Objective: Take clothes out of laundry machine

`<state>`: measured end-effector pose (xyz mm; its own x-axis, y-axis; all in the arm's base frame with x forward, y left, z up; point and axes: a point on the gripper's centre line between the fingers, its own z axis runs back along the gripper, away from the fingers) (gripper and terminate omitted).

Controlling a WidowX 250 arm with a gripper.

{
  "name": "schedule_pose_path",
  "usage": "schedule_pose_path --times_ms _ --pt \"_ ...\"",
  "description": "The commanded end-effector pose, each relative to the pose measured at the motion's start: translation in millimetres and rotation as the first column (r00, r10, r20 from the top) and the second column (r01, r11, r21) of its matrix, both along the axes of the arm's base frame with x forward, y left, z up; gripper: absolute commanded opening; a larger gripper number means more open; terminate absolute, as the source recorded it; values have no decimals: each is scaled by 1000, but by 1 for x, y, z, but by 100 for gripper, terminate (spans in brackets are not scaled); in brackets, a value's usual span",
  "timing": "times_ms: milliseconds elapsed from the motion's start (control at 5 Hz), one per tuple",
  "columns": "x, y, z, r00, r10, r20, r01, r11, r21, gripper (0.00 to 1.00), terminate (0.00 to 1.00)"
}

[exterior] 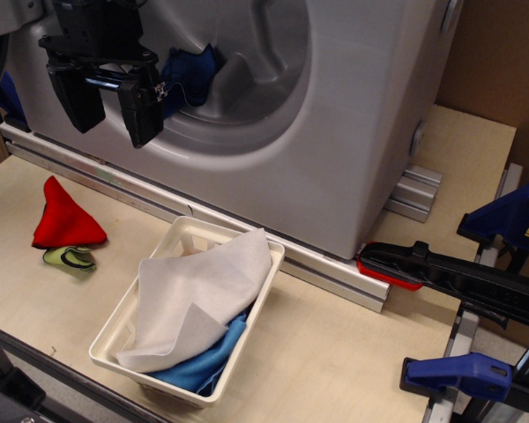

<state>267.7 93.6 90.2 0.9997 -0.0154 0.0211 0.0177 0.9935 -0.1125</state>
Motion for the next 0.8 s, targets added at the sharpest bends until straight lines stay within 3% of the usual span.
schedule_pose_path --times_ms 0,200,400,600 --pt "0 0 0 1000 0 0 0 1000 0 100 0" --pt "18 9 -5 997 -8 75 1 996 86 100 0" --pt "38 18 -2 991 -10 134 -7 992 125 100 0" --pt "55 26 9 973 2 229 -43 984 175 100 0"
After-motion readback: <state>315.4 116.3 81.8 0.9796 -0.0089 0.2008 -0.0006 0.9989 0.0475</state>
